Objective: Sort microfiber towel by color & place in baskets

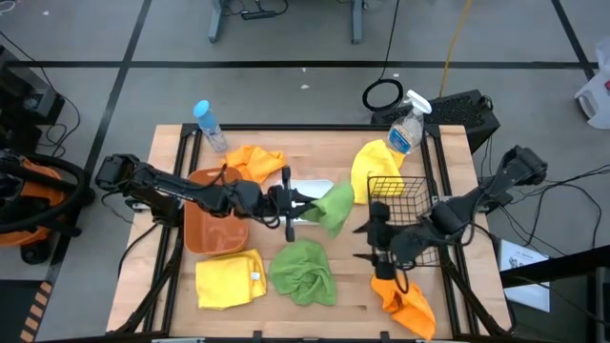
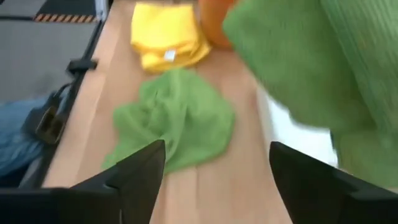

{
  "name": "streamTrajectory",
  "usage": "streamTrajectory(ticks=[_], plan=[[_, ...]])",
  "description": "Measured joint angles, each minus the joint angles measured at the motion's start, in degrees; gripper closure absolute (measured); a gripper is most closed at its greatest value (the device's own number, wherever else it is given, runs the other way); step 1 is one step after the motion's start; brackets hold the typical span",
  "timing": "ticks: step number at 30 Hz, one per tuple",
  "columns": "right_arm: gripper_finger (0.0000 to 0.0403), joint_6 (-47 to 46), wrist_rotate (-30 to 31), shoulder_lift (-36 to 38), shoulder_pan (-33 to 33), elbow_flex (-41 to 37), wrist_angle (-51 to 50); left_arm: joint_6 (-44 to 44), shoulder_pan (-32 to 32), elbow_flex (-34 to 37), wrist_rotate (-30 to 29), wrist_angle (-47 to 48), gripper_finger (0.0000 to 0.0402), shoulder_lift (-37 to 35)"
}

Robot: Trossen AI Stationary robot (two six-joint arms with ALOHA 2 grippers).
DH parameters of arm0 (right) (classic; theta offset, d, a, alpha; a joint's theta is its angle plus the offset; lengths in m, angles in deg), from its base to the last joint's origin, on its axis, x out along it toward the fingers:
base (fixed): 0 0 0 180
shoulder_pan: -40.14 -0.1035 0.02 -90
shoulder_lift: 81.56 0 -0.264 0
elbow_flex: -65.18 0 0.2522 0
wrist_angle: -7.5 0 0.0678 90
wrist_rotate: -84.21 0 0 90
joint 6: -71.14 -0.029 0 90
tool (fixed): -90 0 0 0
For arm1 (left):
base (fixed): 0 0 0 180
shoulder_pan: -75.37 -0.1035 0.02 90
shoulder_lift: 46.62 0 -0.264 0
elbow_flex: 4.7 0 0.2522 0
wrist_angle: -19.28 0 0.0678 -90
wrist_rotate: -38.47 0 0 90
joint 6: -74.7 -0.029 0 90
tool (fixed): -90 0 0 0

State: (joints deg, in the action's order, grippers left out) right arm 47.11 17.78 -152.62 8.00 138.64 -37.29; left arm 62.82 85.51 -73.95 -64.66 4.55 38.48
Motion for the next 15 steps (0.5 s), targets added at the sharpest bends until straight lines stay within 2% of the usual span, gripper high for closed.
streamTrajectory(ticks=[3,6,12,15], plan=[[0.0115,-2.2,-1.0,2.6,-1.4,0.0,-1.7,-2.9,1.3,0.0,0.3,1.7,0.0393,0.0],[0.0115,-2.3,1.9,5.5,-1.8,0.0,-0.8,-5.5,2.5,0.0,3.4,2.0,0.0393,0.0],[0.0114,5.8,1.4,8.0,1.6,0.0,5.3,-9.4,5.8,0.0,8.5,2.0,0.0393,0.0],[0.0114,9.2,-3.7,7.2,4.1,0.0,10.4,-10.8,7.0,0.0,8.6,2.6,0.0393,0.0]])
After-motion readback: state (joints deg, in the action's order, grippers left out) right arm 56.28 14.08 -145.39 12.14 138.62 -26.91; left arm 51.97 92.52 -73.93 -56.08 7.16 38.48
